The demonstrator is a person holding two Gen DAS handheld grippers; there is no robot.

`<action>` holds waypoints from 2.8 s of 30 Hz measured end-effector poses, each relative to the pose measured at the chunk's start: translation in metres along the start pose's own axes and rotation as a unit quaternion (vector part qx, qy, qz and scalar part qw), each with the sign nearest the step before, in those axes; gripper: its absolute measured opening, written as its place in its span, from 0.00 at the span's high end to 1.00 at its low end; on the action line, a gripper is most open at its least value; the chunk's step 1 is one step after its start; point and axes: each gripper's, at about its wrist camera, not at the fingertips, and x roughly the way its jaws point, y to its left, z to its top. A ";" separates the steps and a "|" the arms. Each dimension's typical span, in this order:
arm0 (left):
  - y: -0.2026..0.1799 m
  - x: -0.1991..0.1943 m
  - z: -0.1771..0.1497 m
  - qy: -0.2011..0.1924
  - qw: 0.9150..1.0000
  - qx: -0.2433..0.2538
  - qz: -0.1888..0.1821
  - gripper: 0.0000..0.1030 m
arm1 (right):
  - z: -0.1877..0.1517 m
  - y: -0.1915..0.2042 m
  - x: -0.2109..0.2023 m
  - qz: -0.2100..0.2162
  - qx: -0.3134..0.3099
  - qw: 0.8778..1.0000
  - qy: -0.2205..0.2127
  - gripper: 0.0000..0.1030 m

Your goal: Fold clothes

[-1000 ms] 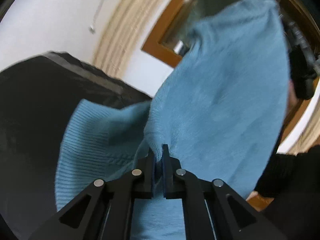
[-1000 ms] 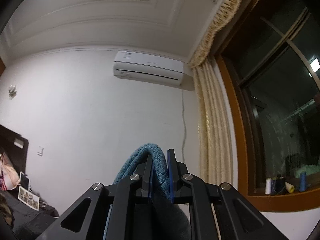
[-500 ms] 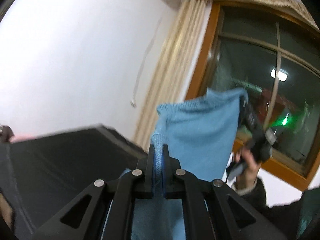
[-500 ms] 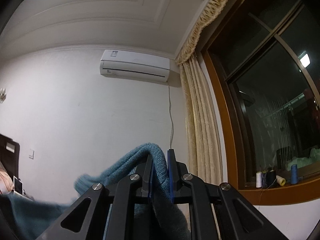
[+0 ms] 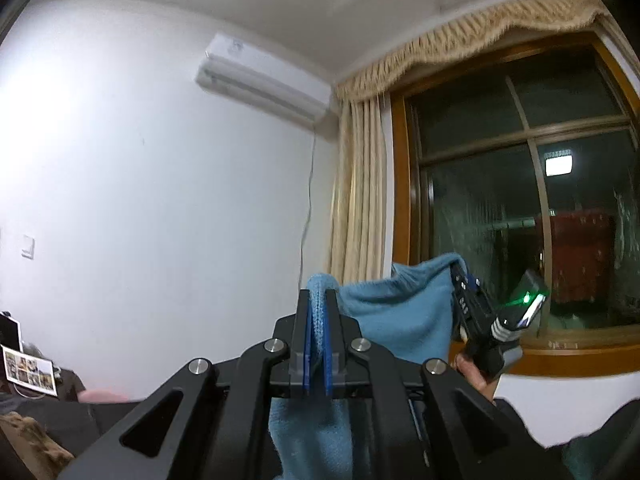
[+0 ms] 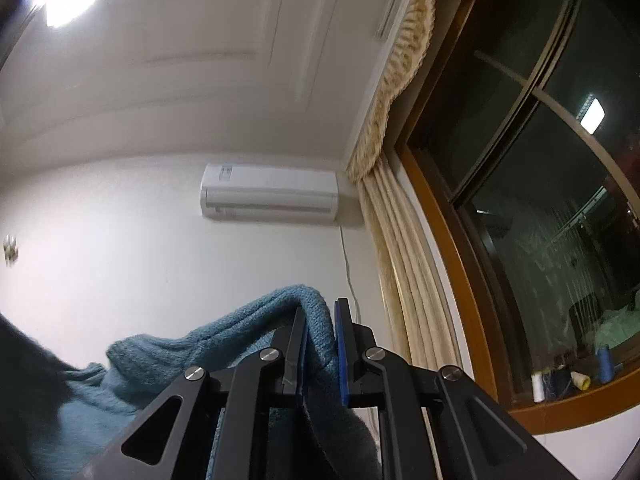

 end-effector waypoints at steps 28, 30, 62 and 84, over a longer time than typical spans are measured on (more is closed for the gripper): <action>0.033 -0.121 0.074 -0.083 0.986 0.046 0.135 0.95 | 0.058 0.121 0.013 0.010 -0.082 0.994 -0.077 0.88; 0.051 -0.101 0.061 -0.051 0.983 0.047 0.168 0.95 | 0.026 0.136 0.034 0.017 -0.098 0.995 -0.028 0.88; 0.311 0.057 -0.217 0.384 0.844 -0.096 0.361 0.97 | -0.391 0.244 0.079 0.111 -0.289 0.840 0.446 0.15; 0.426 -0.067 -0.218 0.398 0.769 -0.119 0.486 0.97 | -0.406 0.337 -0.022 0.335 -0.179 0.736 0.561 0.15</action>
